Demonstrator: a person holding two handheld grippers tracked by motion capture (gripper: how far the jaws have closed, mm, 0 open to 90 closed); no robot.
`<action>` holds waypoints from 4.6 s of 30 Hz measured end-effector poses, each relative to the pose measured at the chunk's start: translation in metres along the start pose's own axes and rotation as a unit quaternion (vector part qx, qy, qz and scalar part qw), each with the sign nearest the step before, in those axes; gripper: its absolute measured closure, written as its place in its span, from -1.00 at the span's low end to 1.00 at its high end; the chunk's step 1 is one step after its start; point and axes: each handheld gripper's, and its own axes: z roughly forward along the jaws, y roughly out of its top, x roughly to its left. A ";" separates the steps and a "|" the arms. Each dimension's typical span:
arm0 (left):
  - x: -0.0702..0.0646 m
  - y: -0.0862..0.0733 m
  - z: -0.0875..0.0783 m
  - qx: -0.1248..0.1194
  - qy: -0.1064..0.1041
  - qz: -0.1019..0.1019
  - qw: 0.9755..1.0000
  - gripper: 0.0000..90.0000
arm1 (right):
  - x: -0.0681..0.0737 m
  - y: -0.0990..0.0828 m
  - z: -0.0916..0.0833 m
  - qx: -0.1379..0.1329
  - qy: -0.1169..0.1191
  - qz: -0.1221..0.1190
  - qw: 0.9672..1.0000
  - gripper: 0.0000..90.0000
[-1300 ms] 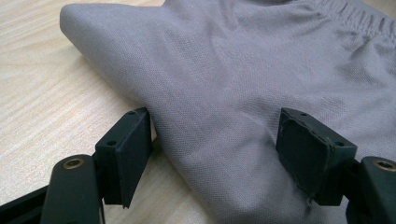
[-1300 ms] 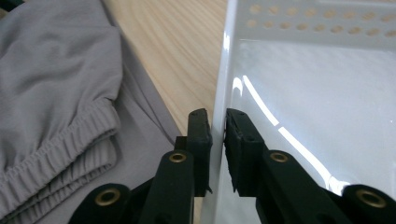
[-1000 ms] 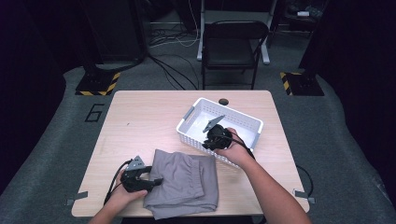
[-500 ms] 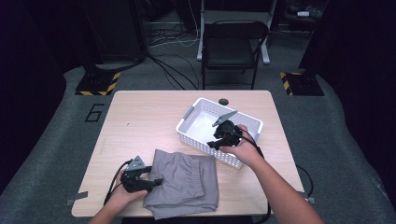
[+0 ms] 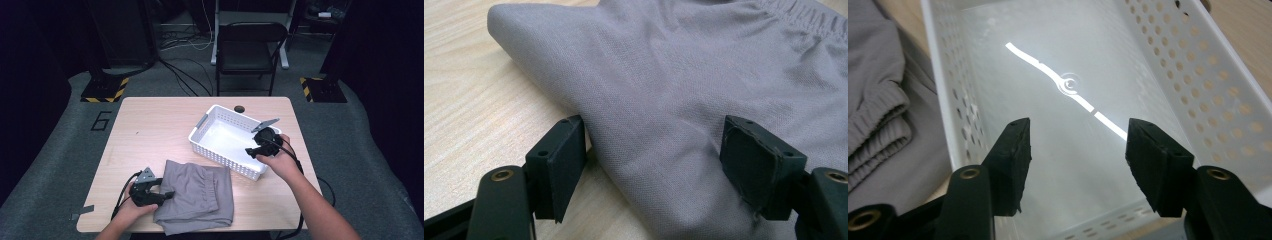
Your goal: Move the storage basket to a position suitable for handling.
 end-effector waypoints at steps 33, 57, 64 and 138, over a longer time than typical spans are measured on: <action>0.000 0.000 -0.001 0.005 -0.005 -0.001 1.000 -0.41 | -0.017 -0.059 -0.003 0.012 -0.033 0.124 0.992 -0.38; 0.000 0.000 0.000 -0.002 -0.001 0.000 1.000 -0.41 | -0.025 -0.017 0.033 0.035 -0.055 0.118 0.991 -0.10; 0.001 0.001 -0.001 0.006 -0.004 0.002 1.000 -0.41 | -0.023 0.004 0.045 0.029 -0.063 0.096 0.993 0.05; -0.006 0.001 -0.001 0.010 -0.013 -0.021 1.000 -0.38 | 0.011 0.022 0.057 0.038 -0.014 0.043 0.998 0.10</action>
